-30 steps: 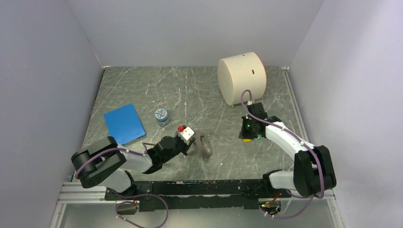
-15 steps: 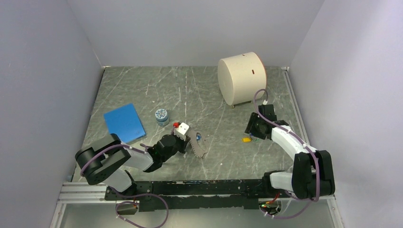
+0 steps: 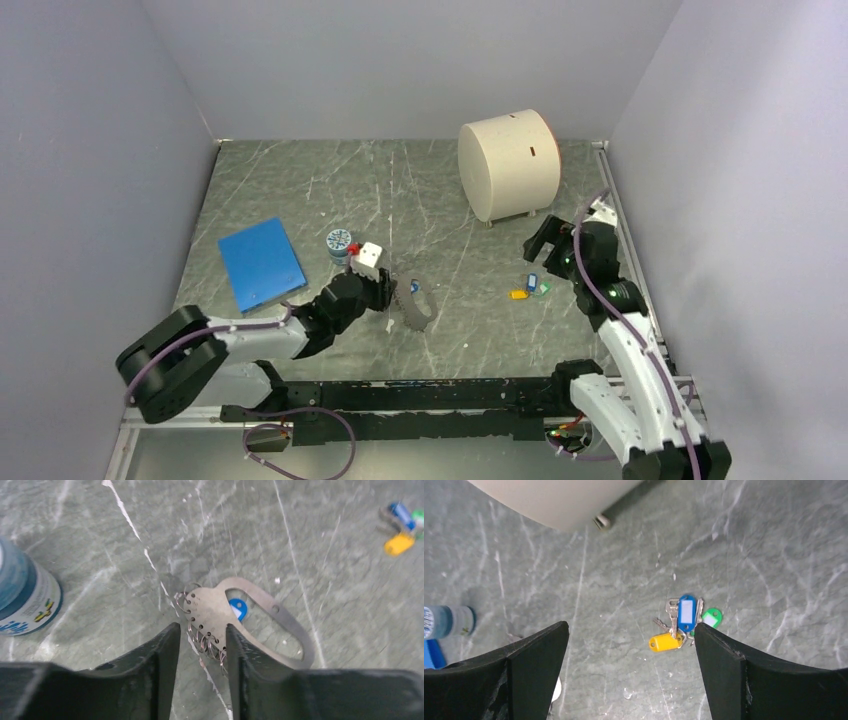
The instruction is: Remove the keys from the keyring
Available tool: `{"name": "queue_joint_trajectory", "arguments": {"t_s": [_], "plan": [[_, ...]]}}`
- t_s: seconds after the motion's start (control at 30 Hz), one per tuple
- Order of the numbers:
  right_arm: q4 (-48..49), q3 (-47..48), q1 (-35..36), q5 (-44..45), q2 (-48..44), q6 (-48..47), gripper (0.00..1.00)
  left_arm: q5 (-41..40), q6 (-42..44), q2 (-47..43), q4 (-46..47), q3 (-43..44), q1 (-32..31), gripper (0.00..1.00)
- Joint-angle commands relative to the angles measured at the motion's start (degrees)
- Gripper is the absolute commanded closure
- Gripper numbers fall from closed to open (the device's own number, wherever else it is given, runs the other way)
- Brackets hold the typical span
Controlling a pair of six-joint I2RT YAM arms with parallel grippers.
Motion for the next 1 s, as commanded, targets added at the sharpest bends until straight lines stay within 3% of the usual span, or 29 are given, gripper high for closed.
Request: {"name": "queue_joint_trajectory", "arguments": {"t_s": [0.0, 0.13, 0.4, 0.53, 0.67, 0.97], "plan": [[-3.74, 3.56, -0.19, 4.59, -8.32, -1.08, 0.01, -4.3, -6.42, -7.41, -12.07, 3.97, 1.56, 0.5], [-7.34, 6.3, -0.19, 7.89, -15.21, -2.84, 0.01, -7.32, -10.62, -16.45, -24.95, 6.93, 2.85, 0.35], [-12.34, 10.5, -0.11, 14.56, -28.07, -9.03, 0.01, -18.49, -17.17, -37.1, -60.32, 17.39, 4.13, 0.11], [-13.07, 11.24, -0.02, 17.63, -33.57, -11.23, 0.01, -22.56, -22.9, -47.12, -74.74, 24.31, 4.13, 0.08], [-13.38, 10.31, 0.2, 20.62, -37.71, -12.06, 0.01, -25.23, -22.44, -55.36, -85.38, 31.32, 4.14, 0.06], [-11.72, 3.69, 0.51, 19.11, -47.15, -14.56, 0.01, -27.52, -15.25, -68.6, -95.82, 34.91, 4.05, 0.06]]}}
